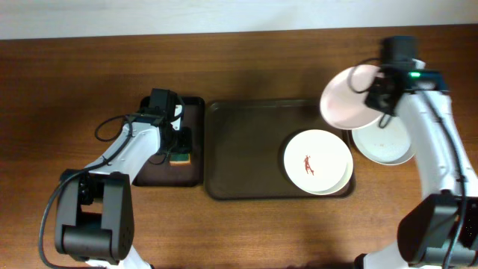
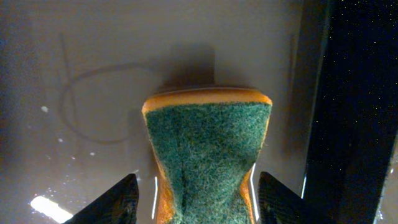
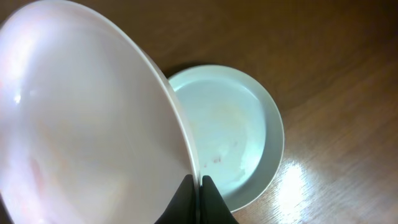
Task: Clean dirty plates on tray and stack at the side
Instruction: 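Lift the cleaned plate with the right gripper and stack it on the side plate, then grip the last stained plate's rim with the right gripper and drag it left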
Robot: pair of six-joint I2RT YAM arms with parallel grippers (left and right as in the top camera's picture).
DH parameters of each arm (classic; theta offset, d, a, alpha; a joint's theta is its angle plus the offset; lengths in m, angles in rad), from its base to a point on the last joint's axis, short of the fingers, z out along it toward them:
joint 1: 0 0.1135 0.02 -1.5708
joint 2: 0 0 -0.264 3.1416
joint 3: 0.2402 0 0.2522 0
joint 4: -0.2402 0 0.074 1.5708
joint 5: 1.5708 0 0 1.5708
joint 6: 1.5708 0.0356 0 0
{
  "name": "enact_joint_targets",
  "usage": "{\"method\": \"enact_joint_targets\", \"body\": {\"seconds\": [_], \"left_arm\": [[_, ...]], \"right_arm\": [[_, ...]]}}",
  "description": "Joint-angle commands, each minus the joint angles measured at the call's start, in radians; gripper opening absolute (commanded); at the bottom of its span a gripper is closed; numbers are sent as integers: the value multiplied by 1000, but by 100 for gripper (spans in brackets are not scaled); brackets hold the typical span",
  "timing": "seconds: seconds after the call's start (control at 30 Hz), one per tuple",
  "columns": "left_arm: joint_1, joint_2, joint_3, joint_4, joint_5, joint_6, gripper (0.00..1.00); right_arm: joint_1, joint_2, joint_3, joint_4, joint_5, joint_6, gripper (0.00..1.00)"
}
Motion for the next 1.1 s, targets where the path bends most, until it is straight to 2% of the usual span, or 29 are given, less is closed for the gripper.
{"method": "enact_joint_targets", "body": {"seconds": [0.0, 0.2, 0.33, 0.37, 0.43, 0.47, 0.5, 0.63, 0.7, 0.77, 0.87, 0.93, 0.97, 1.07], "left_arm": [[-3, 9, -3, -2, 11, 8, 59], [-3, 9, -3, -2, 11, 8, 59], [-3, 9, -3, -2, 11, 8, 59], [-3, 9, -3, -2, 11, 8, 59], [-3, 9, -3, -2, 11, 8, 59], [-3, 9, -3, -2, 11, 8, 59], [-3, 9, -3, -2, 11, 8, 59], [-3, 9, -3, -2, 11, 8, 59], [-3, 9, -3, -2, 11, 8, 60], [-3, 9, -3, -2, 11, 8, 60], [-3, 9, -3, -2, 11, 8, 60], [-3, 9, -3, -2, 11, 8, 61], [-3, 9, -3, -2, 11, 8, 61], [-3, 9, -3, -2, 11, 8, 61]], "right_arm": [[-198, -2, 18, -21, -242, 40, 4], [-438, 89, -18, -61, -288, 40, 4], [-467, 124, -90, -18, -307, 39, 4], [-467, 124, -105, 10, -346, 30, 8], [-466, 124, -109, 39, -490, -40, 30], [-465, 124, -109, 45, -601, -81, 52], [-466, 124, -109, 22, -655, -82, 57], [-426, 124, -109, -90, -732, -158, 58], [-342, 124, -115, -174, -728, -234, 58], [-246, 124, -148, -230, -654, -233, 57], [-161, 124, -216, -250, -582, -172, 56], [-129, 124, -275, -243, -512, -89, 47], [-116, 124, -308, -231, -450, -35, 46], [-111, 124, -343, -222, -450, -16, 45]]}}
